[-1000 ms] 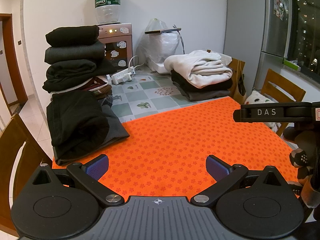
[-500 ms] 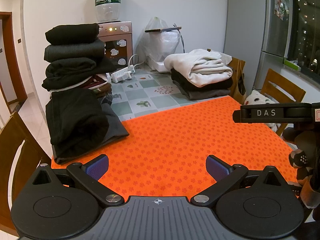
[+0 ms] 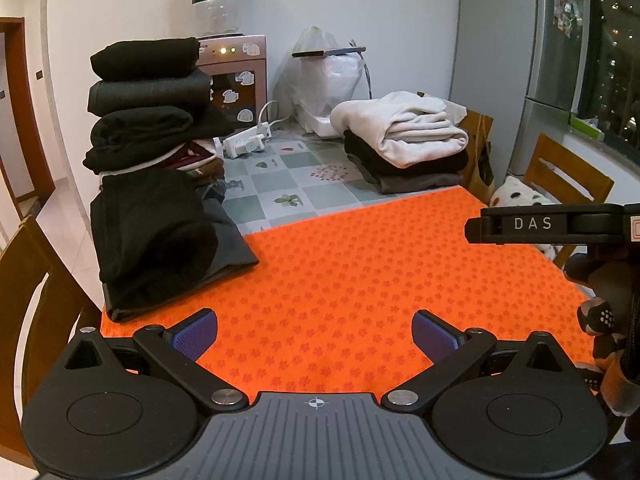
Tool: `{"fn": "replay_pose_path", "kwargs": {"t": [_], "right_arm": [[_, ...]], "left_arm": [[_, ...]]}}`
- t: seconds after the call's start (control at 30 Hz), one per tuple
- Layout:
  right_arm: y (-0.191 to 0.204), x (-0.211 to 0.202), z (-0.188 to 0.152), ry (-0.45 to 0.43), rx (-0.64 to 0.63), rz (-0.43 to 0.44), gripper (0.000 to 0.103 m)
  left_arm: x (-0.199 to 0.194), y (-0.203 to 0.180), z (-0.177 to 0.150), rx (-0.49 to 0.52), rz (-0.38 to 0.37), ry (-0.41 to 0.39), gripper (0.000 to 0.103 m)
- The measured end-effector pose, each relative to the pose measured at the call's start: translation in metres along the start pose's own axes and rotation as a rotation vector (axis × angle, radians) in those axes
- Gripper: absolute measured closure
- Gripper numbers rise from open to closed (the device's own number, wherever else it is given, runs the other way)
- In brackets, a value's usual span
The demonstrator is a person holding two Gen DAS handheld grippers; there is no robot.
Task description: Fold clothes
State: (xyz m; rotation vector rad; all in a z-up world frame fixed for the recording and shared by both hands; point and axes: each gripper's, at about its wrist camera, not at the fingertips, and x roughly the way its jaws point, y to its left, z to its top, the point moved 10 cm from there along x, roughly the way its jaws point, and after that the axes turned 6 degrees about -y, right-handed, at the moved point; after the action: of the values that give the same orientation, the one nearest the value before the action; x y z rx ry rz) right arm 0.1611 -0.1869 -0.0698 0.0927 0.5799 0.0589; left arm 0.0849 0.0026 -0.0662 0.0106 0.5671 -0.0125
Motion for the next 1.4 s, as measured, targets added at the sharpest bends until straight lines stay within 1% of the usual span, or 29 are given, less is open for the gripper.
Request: {"fn": "replay_pose_path", "kwargs": {"t": [0.53, 0.77, 0.93, 1.1, 1.27, 1.4], "right_arm": [[-0.002, 0.022, -0.005, 0.047, 0.007, -0.007, 0.0], [-0.006, 0.035, -0.008, 0.072, 0.017, -0.018, 0.0], [-0.02, 0.053, -0.007, 0.1, 0.039, -0.039, 0.0], [-0.035, 0.078, -0.001, 0.115, 0.056, -0.059, 0.0], [-0.048, 0.112, 0.014, 0.115, 0.076, -0.05, 0.0], [-0.062, 0.142, 0.036, 0.086, 0.08, -0.05, 0.0]], "left_arm": [[0.015, 0.002, -0.006, -0.011, 0.003, 0.057, 0.0], [0.03, 0.004, -0.013, -0.009, -0.002, 0.11, 0.0], [0.044, 0.005, -0.02, -0.009, -0.003, 0.164, 0.0], [0.059, 0.007, -0.022, -0.011, -0.001, 0.202, 0.0], [0.081, 0.01, -0.021, -0.009, 0.011, 0.237, 0.0], [0.1, 0.015, -0.014, -0.014, 0.036, 0.247, 0.0]]}}
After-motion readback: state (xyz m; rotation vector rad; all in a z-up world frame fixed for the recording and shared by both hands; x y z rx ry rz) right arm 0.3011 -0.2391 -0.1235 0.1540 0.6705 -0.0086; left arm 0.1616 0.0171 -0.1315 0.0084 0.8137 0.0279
